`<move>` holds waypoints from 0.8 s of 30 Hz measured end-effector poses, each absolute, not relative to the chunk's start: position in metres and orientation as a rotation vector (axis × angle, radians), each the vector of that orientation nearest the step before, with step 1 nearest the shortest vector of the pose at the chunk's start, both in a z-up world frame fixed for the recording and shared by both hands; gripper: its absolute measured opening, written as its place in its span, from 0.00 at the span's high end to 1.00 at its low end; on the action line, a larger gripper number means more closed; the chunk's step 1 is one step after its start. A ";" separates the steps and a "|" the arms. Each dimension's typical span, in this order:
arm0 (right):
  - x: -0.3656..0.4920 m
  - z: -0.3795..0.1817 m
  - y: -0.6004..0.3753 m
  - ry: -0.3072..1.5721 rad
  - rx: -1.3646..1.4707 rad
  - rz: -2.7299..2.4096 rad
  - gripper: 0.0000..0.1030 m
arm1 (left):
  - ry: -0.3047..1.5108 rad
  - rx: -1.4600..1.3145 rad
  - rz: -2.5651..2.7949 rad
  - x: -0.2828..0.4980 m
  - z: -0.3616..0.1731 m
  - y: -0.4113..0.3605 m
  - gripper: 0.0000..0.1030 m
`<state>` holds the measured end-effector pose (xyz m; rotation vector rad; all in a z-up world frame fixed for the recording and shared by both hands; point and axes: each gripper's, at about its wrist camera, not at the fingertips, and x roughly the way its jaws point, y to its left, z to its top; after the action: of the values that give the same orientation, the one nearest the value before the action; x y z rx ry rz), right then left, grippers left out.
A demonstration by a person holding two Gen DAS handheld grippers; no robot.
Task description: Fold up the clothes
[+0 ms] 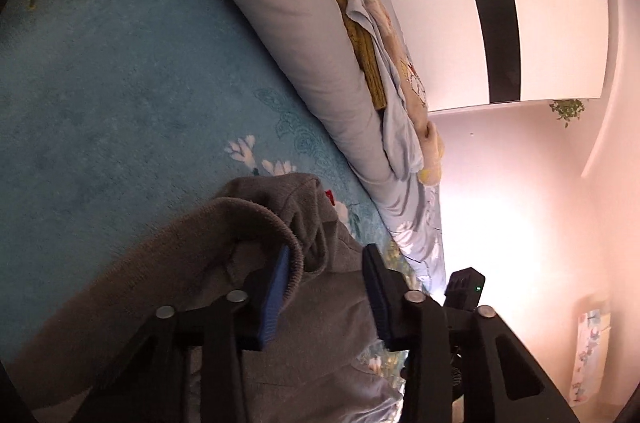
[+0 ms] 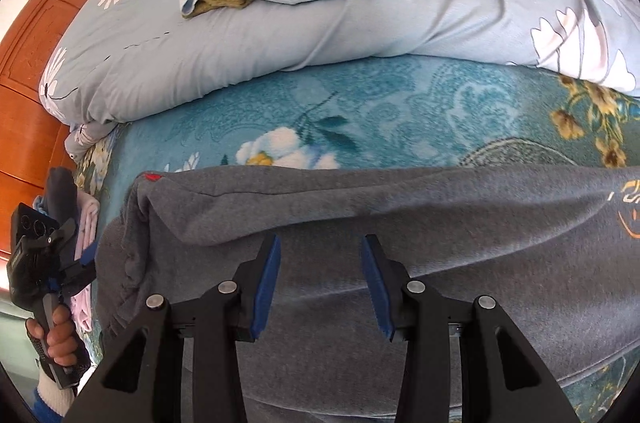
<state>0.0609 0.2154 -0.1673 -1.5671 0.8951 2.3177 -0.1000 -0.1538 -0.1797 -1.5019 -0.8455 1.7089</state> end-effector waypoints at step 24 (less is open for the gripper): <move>0.060 -0.174 0.227 0.885 -1.573 2.282 0.58 | -0.659 -1.639 2.162 -0.152 -0.203 -0.210 0.96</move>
<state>0.0602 0.2272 -0.1744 -1.5733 0.8848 2.2816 -0.1515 -0.2097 -0.2026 -1.6391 -0.6592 2.1620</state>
